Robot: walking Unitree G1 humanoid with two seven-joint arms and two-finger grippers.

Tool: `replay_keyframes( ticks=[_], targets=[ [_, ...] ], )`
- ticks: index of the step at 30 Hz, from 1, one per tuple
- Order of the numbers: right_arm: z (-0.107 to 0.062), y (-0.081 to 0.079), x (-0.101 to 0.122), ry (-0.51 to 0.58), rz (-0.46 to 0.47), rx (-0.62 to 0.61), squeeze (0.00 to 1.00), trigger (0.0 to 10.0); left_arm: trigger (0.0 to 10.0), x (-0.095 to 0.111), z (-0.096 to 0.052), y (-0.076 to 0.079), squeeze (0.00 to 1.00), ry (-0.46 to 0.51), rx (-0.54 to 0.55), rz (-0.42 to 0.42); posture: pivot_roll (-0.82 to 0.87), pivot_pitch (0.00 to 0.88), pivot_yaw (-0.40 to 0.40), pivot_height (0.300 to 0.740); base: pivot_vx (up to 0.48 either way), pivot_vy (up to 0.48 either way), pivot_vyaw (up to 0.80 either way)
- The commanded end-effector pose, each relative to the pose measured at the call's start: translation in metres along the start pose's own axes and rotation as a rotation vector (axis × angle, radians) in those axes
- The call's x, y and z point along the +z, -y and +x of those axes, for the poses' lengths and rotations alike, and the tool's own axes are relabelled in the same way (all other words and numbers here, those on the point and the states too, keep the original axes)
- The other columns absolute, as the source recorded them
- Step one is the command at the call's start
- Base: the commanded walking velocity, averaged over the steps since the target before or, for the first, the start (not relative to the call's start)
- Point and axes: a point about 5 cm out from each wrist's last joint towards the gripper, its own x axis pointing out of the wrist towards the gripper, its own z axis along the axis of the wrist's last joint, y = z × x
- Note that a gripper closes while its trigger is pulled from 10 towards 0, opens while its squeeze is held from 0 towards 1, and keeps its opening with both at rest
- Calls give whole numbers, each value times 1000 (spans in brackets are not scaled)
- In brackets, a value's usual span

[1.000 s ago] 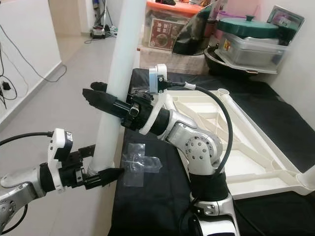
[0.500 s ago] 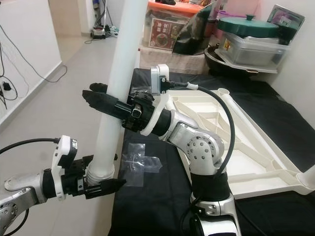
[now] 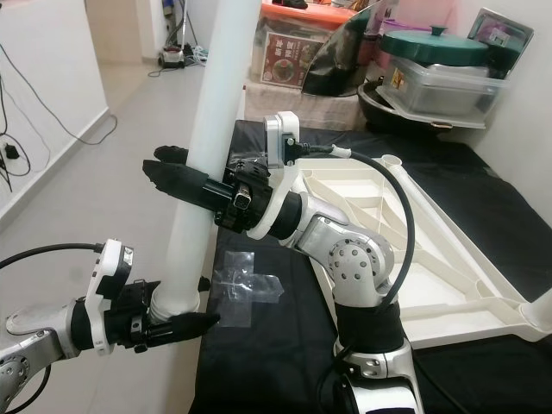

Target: Building children table

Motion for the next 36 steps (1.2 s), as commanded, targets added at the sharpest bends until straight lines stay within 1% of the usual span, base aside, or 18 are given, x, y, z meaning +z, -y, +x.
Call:
replay_keyframes(
  ticks=[1,6,9,10,14,15,16,17,18,19,20,22,23,26,29,31,33,36],
  targets=[
    [4,-9,0,-15,-15,54,0,0,0,3,-3,-1,0,41,5,-12,88,0,-91,740,0,0,0],
    [2,-8,-2,-10,-20,33,0,0,0,2,-2,0,0,35,0,-6,88,0,-91,740,0,0,0],
    [1,-3,-3,-16,-38,-40,0,0,0,2,-3,-1,0,25,12,5,88,0,-91,740,0,0,0],
    [0,-1,-5,-32,-45,-73,0,10000,0,3,-3,-1,0,23,17,7,88,0,-91,740,0,0,0],
    [0,1,-6,-52,-49,-104,0,10000,0,3,-5,-2,0,23,21,9,91,0,-90,740,0,0,0],
    [-2,7,-8,-64,-73,-185,1000,10000,0,4,-8,-6,0,5,64,37,85,0,-85,740,0,0,0],
    [-2,7,-8,-64,-73,-185,1000,10000,0,4,-8,-6,0,5,64,37,85,0,-85,740,0,0,0],
    [-4,11,-9,-74,-93,-254,0,10000,0,5,-11,-9,0,-12,105,65,85,0,-85,740,0,0,0],
    [-4,11,-9,-74,-93,-254,0,10000,0,5,-11,-9,0,-12,105,65,85,0,-85,740,0,0,0],
    [-6,17,-11,-85,-106,-332,0,10000,0,7,-15,-22,0,-45,219,123,81,0,-84,740,0,0,0],
    [-6,17,-11,-85,-106,-332,0,10000,0,7,-15,-22,0,-45,219,123,81,0,-84,740,0,0,0],
    [-11,29,-16,-83,-106,-512,0,10000,0,15,-23,-52,0,-63,533,227,87,0,-89,740,0,0,0],
    [-12,32,-18,-62,-86,-575,0,10000,0,17,-23,-58,0,-57,613,253,90,0,-92,740,0,0,0],
    [-10,35,-24,-14,-34,-649,0,10000,0,12,-12,-53,0,-71,643,273,89,0,-94,740,0,0,0],
    [-8,35,-26,0,-13,-656,0,10000,0,9,-8,-51,0,-80,636,277,89,0,-93,740,0,0,0],
    [-6,35,-28,26,24,-661,0,10000,0,4,-4,-51,0,-90,643,277,89,0,-93,740,0,0,0],
    [3,36,-37,84,119,-665,0,10000,0,-8,10,-50,0,-122,639,285,88,0,-94,740,0,0,0],
    [6,36,-39,98,143,-666,0,10000,0,-12,14,-50,0,-131,637,287,88,0,-94,740,0,0,0]
  ],
)
